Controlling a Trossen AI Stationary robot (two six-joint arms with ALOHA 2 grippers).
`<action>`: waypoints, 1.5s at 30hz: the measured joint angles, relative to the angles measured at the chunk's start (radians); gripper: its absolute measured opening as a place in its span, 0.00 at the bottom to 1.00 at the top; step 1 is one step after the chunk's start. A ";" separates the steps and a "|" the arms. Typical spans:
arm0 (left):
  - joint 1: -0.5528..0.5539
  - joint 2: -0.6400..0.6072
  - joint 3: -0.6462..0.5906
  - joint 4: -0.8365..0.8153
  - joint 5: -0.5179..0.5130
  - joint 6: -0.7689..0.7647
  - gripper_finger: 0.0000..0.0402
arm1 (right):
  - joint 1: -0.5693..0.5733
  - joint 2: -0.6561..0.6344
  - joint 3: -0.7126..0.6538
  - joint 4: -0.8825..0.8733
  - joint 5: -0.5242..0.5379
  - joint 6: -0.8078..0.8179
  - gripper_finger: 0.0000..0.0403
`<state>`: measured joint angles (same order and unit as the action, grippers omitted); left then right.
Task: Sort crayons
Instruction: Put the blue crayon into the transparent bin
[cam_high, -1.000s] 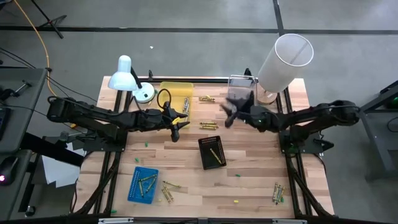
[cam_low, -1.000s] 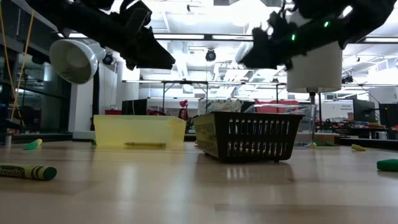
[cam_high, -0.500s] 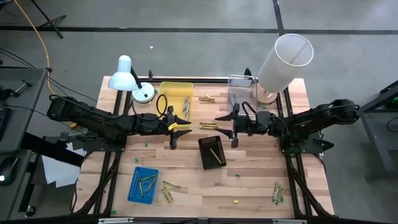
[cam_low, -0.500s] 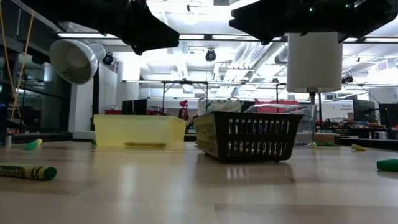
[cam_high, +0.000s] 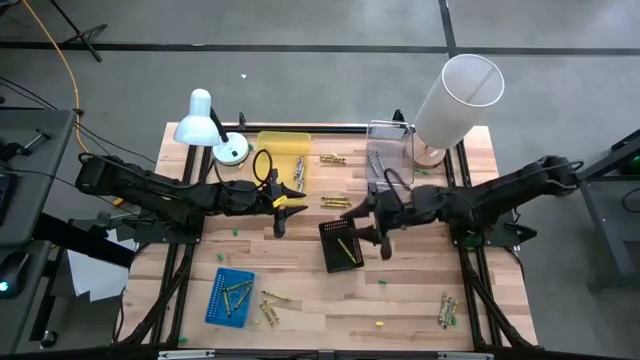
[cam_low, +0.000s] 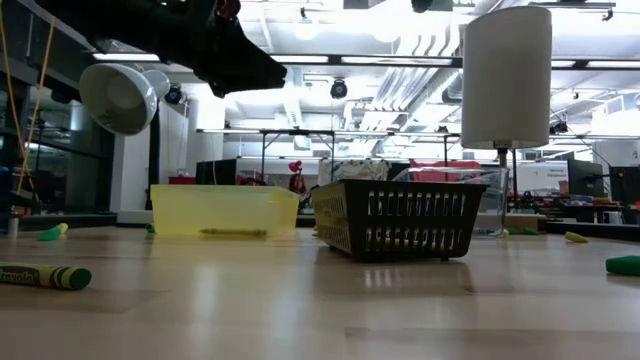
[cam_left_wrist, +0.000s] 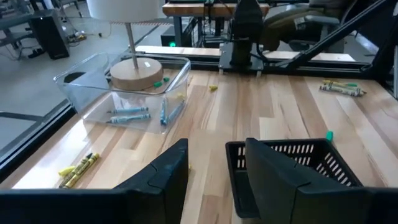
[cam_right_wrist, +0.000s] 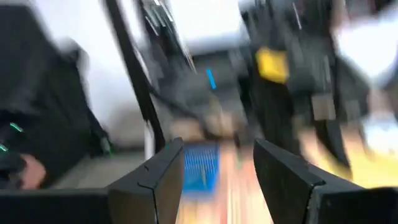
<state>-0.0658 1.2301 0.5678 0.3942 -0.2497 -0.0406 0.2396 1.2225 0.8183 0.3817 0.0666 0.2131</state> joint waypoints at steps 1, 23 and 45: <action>0.000 0.000 0.000 -0.001 0.000 0.000 0.36 | 0.024 0.006 0.061 -0.176 0.045 0.055 0.46; 0.000 0.000 0.000 -0.010 0.004 -0.070 0.36 | 0.661 0.367 0.234 -1.365 -0.163 1.868 0.46; 0.000 0.000 0.000 -0.010 0.004 -0.044 0.36 | 0.671 0.419 0.003 -1.023 -0.431 1.934 0.38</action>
<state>-0.0658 1.2301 0.5678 0.3841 -0.2461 -0.0849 0.9108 1.6413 0.8215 -0.6408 -0.3644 2.1468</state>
